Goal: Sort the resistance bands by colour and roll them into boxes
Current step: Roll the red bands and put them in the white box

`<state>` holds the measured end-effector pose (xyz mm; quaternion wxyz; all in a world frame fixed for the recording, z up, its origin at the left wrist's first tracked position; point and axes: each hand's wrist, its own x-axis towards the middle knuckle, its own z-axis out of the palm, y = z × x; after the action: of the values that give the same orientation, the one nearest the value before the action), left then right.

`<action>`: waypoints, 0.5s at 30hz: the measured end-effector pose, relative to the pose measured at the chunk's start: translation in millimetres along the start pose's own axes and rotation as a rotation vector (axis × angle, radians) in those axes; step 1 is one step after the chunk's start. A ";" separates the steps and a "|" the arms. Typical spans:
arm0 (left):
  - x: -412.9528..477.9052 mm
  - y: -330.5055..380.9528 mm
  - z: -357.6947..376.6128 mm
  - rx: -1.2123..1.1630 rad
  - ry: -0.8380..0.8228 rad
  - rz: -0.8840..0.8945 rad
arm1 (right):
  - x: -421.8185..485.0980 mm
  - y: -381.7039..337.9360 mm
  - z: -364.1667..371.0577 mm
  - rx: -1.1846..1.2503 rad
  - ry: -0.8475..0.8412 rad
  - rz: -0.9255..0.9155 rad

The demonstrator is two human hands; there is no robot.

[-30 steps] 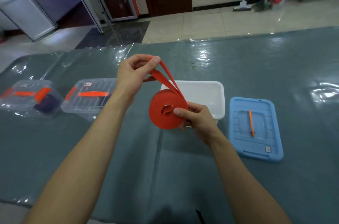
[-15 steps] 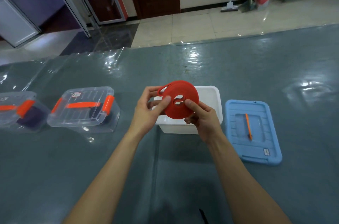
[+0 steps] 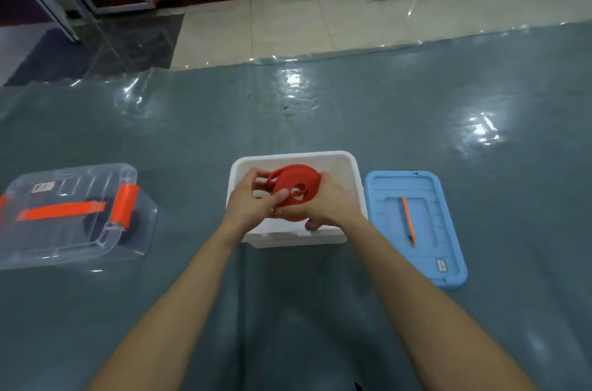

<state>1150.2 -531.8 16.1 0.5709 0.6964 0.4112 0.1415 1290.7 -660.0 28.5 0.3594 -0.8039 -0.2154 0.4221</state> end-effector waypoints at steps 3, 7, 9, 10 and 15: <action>24.0 -17.5 10.7 -0.057 -0.031 -0.120 | 21.5 5.0 9.0 -0.242 0.077 -0.056; 48.1 -39.2 18.3 -0.059 -0.087 -0.235 | 40.6 4.8 17.5 -0.588 0.090 -0.050; 57.8 -48.0 21.6 -0.071 -0.116 -0.304 | 47.8 2.8 22.2 -0.648 0.071 -0.045; 62.0 -51.2 23.4 -0.060 -0.128 -0.336 | 52.4 3.0 24.1 -0.675 0.065 -0.041; 78.5 -62.1 28.3 0.128 -0.205 -0.428 | 74.4 12.4 37.2 -0.868 0.035 -0.038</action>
<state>1192.3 -492.7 -70.7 0.5814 0.6388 0.4975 -0.0803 1301.3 -605.1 -34.2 -0.0005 -0.8833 -0.3816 0.2722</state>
